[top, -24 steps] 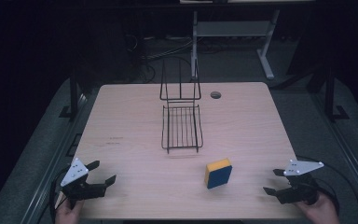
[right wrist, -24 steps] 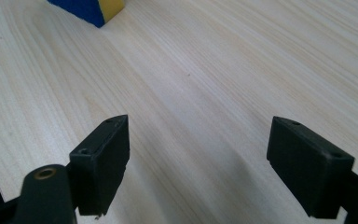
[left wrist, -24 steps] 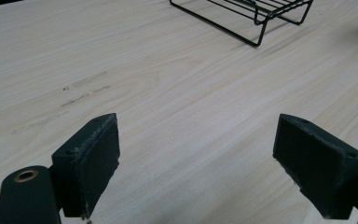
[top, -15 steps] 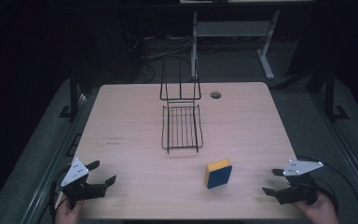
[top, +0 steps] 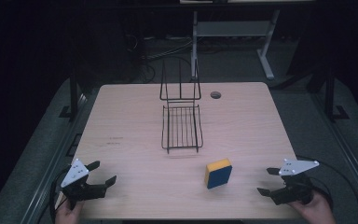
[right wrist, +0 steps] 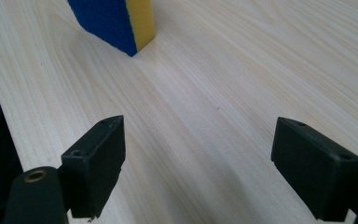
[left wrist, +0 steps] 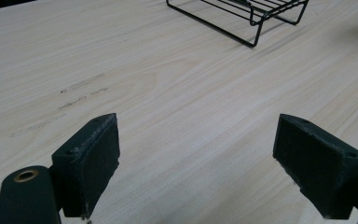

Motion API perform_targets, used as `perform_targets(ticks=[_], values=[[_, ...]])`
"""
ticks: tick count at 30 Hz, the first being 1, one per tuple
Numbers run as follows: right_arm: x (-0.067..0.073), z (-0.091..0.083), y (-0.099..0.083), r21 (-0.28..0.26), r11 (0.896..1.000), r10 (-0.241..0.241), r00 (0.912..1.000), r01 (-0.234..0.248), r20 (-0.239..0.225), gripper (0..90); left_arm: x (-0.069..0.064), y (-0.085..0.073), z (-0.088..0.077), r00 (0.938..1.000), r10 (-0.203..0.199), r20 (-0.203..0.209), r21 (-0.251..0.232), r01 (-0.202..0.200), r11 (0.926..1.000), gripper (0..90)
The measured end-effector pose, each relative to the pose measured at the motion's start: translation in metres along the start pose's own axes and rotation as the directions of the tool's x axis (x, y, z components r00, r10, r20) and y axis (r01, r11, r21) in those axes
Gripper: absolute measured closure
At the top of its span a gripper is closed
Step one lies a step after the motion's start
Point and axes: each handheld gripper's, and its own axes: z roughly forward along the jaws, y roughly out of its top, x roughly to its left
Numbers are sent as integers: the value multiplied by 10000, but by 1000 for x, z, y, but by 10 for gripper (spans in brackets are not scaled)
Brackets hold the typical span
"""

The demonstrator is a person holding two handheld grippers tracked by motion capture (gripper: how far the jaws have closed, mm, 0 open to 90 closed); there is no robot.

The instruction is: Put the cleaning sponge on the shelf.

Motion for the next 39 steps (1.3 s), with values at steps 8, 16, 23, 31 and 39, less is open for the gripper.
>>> perform_targets(ticks=[8,16,23,31,39], values=[[4,6,4,150,9998,-148,9998,149,-110,170,1,0,0,10000,-12,31,9,12,10000,141],[10,13,12,198,9981,-585,9981,588,-194,173,1,0,1,10000,-19,8,-2,19,10000,141],[11,18,18,177,9975,-669,9969,677,-415,172,1,0,1,10000,-28,18,-4,28,10000,141],[13,23,25,113,9966,-810,9952,818,-555,171,2,-1,1,10000,-60,-8,-4,60,10000,141],[15,30,31,238,9944,-1005,9917,1027,-798,162,2,-1,0,10000,-52,-22,-11,52,10000,141]])
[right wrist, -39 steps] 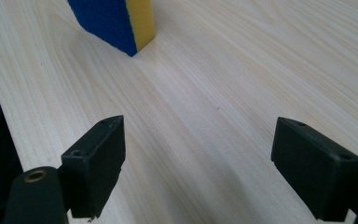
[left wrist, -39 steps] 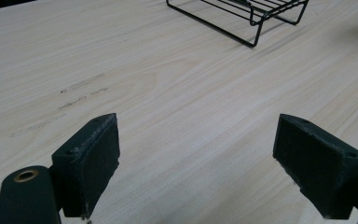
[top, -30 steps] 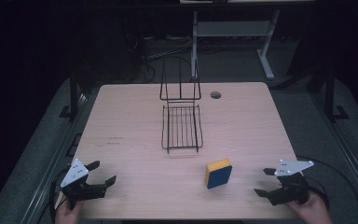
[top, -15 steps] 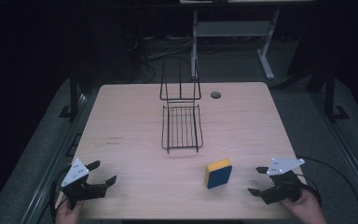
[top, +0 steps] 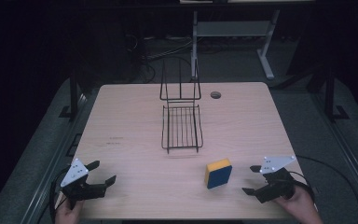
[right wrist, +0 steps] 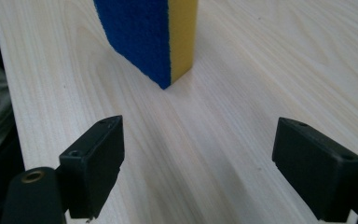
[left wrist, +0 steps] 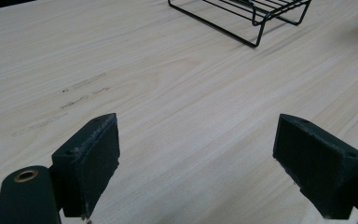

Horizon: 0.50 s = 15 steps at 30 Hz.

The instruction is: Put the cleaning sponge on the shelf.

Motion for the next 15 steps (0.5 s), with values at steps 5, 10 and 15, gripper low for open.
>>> perform_targets(ticks=[5,10,15], values=[[1,5,5,223,9997,-85,9997,90,-218,161,0,0,0,10000,-19,-9,-3,19,10000,141],[1,8,8,388,9990,-187,9990,202,-407,159,-1,1,0,10000,-19,-17,-35,19,10000,141],[3,10,14,472,9982,-356,9980,381,-528,160,-1,1,0,10000,19,-5,-29,-19,10000,141]])
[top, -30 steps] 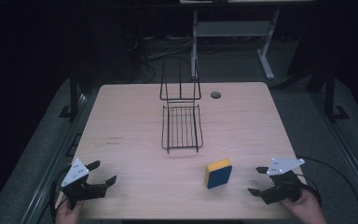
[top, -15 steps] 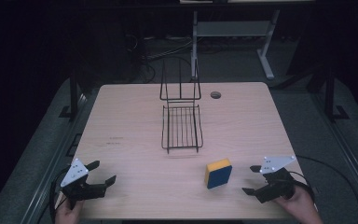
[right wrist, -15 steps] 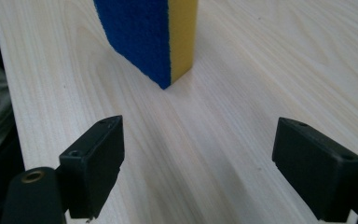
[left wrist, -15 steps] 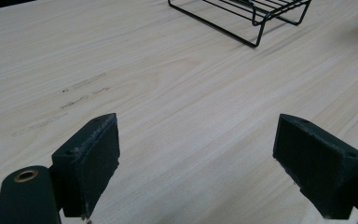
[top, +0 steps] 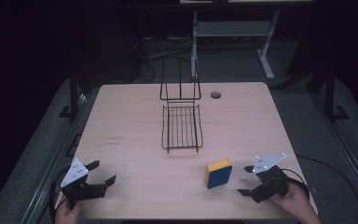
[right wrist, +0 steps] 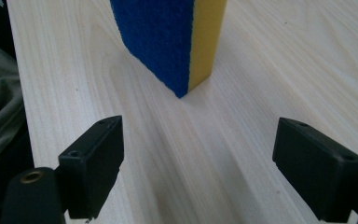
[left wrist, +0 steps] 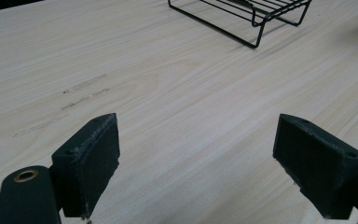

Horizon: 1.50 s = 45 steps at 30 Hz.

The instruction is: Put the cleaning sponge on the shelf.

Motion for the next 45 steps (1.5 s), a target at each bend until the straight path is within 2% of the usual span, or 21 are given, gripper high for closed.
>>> perform_targets(ticks=[16,34,40,45], values=[[0,8,13,231,9996,-162,9994,169,-291,157,0,0,0,10000,7,-8,-15,-7,10000,141],[-1,14,36,515,9960,-692,9951,729,-711,154,0,1,-1,10000,41,3,-82,-41,10000,141],[-4,17,41,607,9960,-594,9944,649,-878,154,0,2,-1,10000,67,32,-66,-67,10000,141],[-4,19,49,620,9944,-796,9923,857,-954,154,0,2,-1,10000,42,39,-80,-42,10000,141]])
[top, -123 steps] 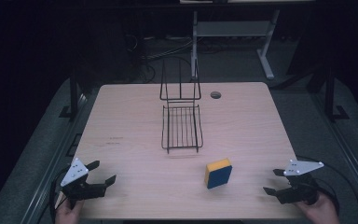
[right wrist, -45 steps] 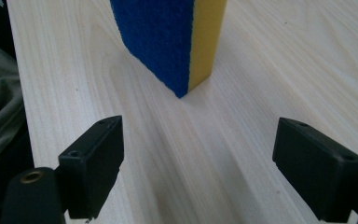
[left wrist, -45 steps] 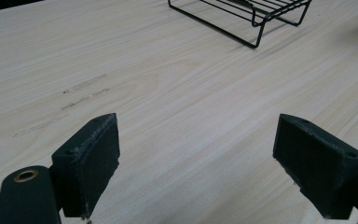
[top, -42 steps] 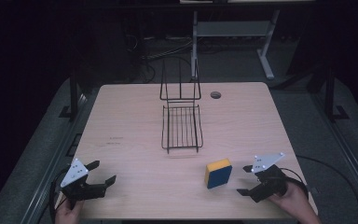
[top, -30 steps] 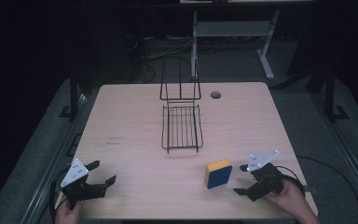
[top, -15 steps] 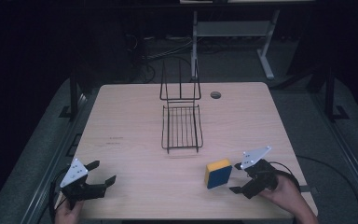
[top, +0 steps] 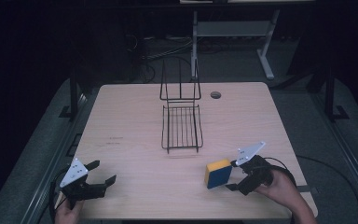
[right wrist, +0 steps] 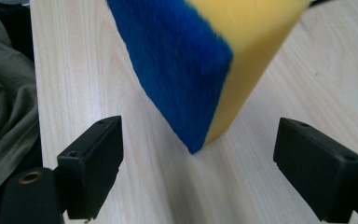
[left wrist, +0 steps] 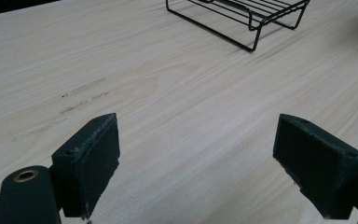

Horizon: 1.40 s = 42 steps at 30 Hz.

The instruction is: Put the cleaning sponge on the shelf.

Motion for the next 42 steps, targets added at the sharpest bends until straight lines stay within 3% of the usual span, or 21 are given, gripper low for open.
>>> perform_targets(ticks=[17,20,25,33,42], values=[[-4,11,24,-264,9991,-351,9986,341,-390,159,0,0,-1,10000,3,-12,-5,-3,10000,141],[-4,13,27,-274,9987,-444,9983,433,-388,192,0,0,-1,10000,35,-16,10,-35,10000,141],[-1,13,29,-318,9955,-908,9949,894,-445,320,1,0,-2,10000,41,-41,-25,-41,10000,141],[2,9,25,-427,9956,-853,9948,829,-566,463,0,1,-1,10000,19,-35,-40,-19,10000,141],[4,9,25,-495,9940,-1007,9927,975,-663,517,1,1,-2,10000,39,-54,-44,-40,10000,141]])
